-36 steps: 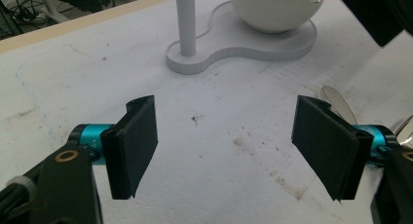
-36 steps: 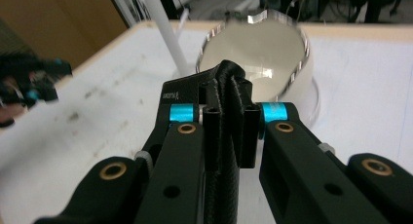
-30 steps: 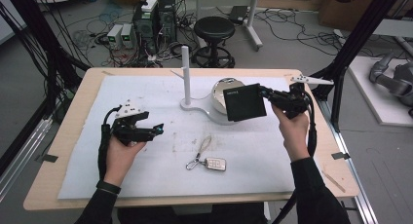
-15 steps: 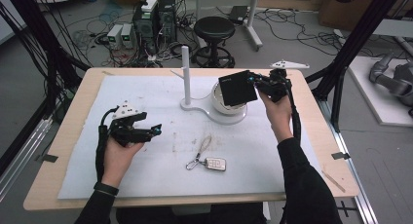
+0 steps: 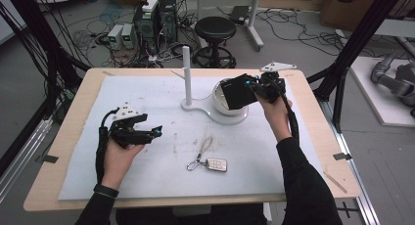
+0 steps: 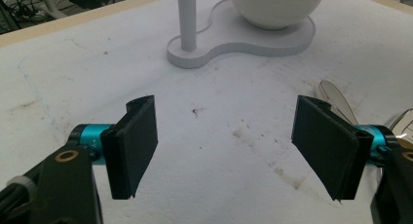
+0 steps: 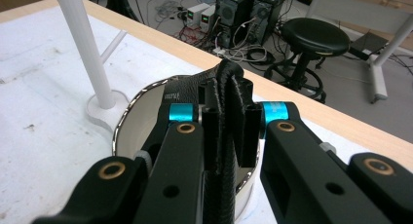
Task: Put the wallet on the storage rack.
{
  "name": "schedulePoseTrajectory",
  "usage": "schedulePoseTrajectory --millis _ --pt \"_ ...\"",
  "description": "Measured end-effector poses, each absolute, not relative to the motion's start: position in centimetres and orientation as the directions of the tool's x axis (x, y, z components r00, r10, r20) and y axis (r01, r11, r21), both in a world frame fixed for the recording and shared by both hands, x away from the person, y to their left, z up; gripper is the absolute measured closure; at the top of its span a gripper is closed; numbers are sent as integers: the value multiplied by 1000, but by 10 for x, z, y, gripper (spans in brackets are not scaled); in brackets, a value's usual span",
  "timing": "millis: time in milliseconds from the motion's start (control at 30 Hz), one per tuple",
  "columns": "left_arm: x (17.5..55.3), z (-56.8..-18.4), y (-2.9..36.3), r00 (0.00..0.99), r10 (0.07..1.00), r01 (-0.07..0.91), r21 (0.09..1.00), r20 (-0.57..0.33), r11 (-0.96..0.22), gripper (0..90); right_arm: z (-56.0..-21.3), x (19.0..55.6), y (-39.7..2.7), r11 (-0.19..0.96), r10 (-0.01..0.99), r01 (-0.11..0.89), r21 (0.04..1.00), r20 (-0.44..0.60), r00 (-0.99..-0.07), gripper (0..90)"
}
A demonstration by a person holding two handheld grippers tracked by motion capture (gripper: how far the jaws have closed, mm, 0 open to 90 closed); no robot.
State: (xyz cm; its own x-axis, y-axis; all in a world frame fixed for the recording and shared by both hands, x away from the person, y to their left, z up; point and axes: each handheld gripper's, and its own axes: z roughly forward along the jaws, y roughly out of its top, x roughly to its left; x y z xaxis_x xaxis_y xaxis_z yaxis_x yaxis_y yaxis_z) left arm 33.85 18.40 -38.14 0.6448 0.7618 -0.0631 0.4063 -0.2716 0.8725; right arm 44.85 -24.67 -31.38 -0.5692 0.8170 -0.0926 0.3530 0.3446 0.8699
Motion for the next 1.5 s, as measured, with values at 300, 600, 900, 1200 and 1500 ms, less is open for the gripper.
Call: schedulePoseTrajectory --millis 300,600,900,1200,1500 --pt "339 -382 183 643 763 408 873 -66 -268 249 -323 458 -239 365 806 384 848 -81 -586 741" --pt "338 -380 187 641 764 405 876 -68 -262 249 -314 451 -256 285 830 397 873 -18 -558 536" --pt "342 -375 193 643 762 402 880 -75 -253 246 -314 423 -300 198 838 435 878 79 -540 400" --pt "347 -376 196 638 766 408 879 -82 -247 243 -339 389 -334 180 844 451 874 98 -527 267" --pt "351 -375 201 625 777 407 882 -78 -239 243 -352 378 -356 150 862 461 875 113 -495 215"
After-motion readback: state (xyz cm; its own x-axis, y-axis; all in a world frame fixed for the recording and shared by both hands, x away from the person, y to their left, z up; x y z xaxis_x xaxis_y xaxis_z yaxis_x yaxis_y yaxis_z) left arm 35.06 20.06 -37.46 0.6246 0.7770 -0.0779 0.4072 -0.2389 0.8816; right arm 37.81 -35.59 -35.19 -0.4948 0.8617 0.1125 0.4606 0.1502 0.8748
